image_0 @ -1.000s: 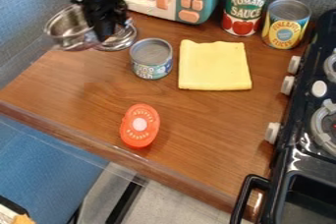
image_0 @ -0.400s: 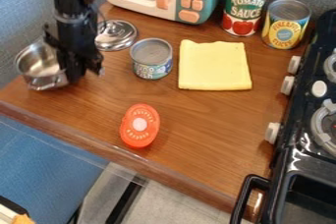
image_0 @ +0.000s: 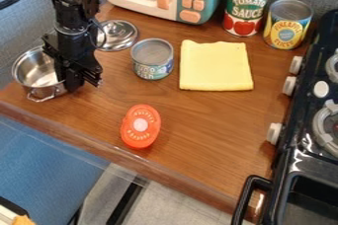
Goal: Remove the silver pot from the yellow cloth and place it in the lower left corner of the table
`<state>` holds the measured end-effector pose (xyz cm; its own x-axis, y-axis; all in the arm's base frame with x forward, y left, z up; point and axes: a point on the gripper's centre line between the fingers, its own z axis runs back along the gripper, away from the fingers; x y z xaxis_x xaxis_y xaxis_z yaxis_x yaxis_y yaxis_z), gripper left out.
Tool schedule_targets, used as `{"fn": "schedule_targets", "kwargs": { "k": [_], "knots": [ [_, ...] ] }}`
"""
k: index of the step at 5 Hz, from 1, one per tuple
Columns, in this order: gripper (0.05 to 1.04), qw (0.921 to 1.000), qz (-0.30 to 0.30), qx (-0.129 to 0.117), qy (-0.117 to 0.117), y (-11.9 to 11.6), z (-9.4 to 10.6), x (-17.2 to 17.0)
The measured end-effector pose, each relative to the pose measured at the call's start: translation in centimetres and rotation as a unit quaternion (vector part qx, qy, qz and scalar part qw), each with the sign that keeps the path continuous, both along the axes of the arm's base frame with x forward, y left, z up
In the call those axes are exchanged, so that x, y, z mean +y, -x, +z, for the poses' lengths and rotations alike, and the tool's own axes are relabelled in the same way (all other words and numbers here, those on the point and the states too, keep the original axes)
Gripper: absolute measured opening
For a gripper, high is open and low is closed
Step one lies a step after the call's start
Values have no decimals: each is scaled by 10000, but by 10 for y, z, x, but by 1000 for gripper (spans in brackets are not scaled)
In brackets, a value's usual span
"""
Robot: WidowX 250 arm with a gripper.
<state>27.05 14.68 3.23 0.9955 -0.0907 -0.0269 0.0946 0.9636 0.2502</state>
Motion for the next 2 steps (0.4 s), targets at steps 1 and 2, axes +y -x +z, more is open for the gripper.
{"fn": "schedule_targets", "kwargs": {
  "k": [1, 2],
  "knots": [
    [532, 9989, -308, -307, 178, 1, 34, 0],
    [833, 9974, -530, -345, 344, 4, 59, 8]
  ]
}}
